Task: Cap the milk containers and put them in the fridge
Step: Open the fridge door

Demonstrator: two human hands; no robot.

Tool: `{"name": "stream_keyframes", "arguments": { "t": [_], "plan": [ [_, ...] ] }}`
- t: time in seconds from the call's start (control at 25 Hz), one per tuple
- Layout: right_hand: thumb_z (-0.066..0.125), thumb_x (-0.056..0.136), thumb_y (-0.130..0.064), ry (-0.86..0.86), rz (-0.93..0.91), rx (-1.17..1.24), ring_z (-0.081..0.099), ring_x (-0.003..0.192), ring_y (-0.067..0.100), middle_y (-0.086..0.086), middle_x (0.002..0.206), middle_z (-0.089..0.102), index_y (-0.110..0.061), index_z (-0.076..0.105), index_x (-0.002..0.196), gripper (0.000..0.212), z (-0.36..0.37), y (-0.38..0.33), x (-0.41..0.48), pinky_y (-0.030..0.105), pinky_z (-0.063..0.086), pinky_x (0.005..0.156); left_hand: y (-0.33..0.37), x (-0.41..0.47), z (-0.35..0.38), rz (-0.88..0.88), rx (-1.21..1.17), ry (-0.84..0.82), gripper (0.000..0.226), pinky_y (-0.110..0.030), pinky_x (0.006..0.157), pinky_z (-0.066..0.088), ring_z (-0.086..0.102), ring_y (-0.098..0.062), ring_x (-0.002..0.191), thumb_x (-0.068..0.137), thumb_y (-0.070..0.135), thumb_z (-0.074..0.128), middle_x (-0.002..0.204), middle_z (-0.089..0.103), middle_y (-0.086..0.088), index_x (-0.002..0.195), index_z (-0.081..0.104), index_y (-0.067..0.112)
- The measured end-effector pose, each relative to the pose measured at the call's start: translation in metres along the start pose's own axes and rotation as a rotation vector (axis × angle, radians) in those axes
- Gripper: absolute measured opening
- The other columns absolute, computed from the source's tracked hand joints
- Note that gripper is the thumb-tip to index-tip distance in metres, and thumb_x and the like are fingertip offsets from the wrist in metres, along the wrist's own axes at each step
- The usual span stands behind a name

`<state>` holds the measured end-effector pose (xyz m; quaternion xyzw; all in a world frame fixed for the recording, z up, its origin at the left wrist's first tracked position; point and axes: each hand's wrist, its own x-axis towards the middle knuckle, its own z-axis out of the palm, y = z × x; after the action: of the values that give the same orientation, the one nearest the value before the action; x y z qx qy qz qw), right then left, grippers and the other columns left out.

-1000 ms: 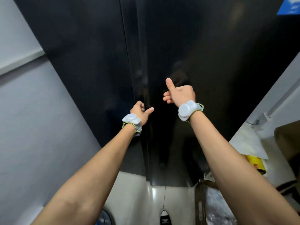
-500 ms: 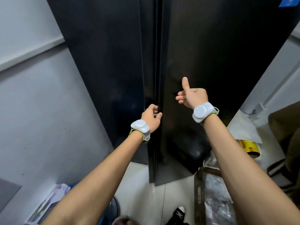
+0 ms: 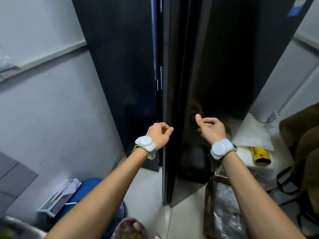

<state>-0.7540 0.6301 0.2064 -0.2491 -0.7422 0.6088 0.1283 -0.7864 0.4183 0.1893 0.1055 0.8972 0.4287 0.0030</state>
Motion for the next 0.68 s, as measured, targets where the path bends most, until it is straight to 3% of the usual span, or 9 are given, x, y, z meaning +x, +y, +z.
{"name": "stream_keyframes", "arguments": {
  "t": [0.08,0.16,0.24,0.32,0.44,0.48,0.6,0.68],
  "plan": [
    [0.076,0.055,-0.075,-0.016,-0.006,-0.009,0.075,0.097,0.019,-0.002,0.103,0.078,-0.028,0.061,0.102,0.068,-0.012,0.015,-0.017,0.05,0.059,0.095,0.002,-0.017,0.0,-0.031,0.004,0.085,0.031,-0.015,0.058,0.043,0.061,-0.004,0.063,0.089,0.048,0.06,0.068,0.068,0.006,0.078,0.066,0.019],
    [0.077,0.052,-0.076,-0.022,-0.004,-0.015,0.074,0.098,0.011,-0.005,0.111,0.074,-0.03,0.061,0.111,0.076,-0.02,0.029,-0.033,0.046,0.06,0.094,0.003,-0.029,0.0,-0.063,-0.026,0.145,0.035,-0.015,0.057,0.04,0.058,-0.003,0.062,0.091,0.05,0.057,0.069,0.067,0.007,0.079,0.065,0.018],
    [0.078,0.053,-0.074,-0.018,-0.012,-0.015,0.071,0.086,-0.01,-0.009,0.118,0.07,-0.033,0.059,0.119,0.08,-0.025,0.042,-0.049,0.03,0.06,0.084,0.005,-0.038,-0.002,-0.075,-0.03,0.171,0.036,-0.02,0.063,0.041,0.061,-0.007,0.069,0.095,0.049,0.053,0.077,0.071,0.005,0.085,0.065,0.017],
    [0.082,0.059,-0.066,-0.016,-0.021,-0.001,0.065,0.08,-0.021,-0.009,0.125,0.067,-0.032,0.057,0.127,0.08,-0.029,0.052,-0.063,0.012,0.049,0.077,0.006,-0.046,0.0,-0.073,-0.022,0.148,0.032,-0.015,0.061,0.04,0.061,0.0,0.068,0.095,0.048,0.052,0.076,0.069,0.009,0.088,0.064,0.019],
    [0.088,0.07,-0.044,0.023,0.001,0.073,0.069,0.101,0.004,-0.006,0.133,0.063,-0.025,0.052,0.137,0.079,-0.04,0.064,-0.077,0.018,0.047,0.086,0.015,-0.053,0.01,-0.025,-0.062,0.084,0.028,-0.002,0.056,0.04,0.059,0.015,0.067,0.093,0.05,0.054,0.072,0.062,0.019,0.099,0.063,0.024],
    [0.088,0.072,-0.041,0.042,0.009,0.067,0.068,0.104,0.01,-0.007,0.13,0.063,-0.026,0.051,0.138,0.078,-0.043,0.065,-0.081,0.019,0.047,0.086,0.019,-0.054,0.014,-0.01,-0.077,0.05,0.033,-0.002,0.059,0.041,0.061,0.014,0.07,0.093,0.052,0.053,0.076,0.063,0.02,0.107,0.062,0.024],
    [0.086,0.077,-0.03,0.128,0.04,0.093,0.068,0.104,0.013,-0.003,0.12,0.067,-0.023,0.055,0.136,0.067,-0.054,0.066,-0.092,0.018,0.049,0.084,0.026,-0.051,0.027,0.044,-0.084,-0.098,0.045,-0.02,0.078,0.049,0.066,-0.004,0.085,0.093,0.055,0.05,0.095,0.069,0.013,0.125,0.056,0.025],
    [0.084,0.081,-0.022,0.202,0.038,0.108,0.069,0.104,0.016,0.004,0.121,0.069,-0.016,0.06,0.132,0.057,-0.064,0.067,-0.098,0.026,0.052,0.093,0.031,-0.051,0.038,0.096,-0.082,-0.156,0.046,-0.02,0.079,0.049,0.066,-0.003,0.084,0.093,0.054,0.052,0.102,0.069,0.012,0.128,0.057,0.025]
  ]
}}
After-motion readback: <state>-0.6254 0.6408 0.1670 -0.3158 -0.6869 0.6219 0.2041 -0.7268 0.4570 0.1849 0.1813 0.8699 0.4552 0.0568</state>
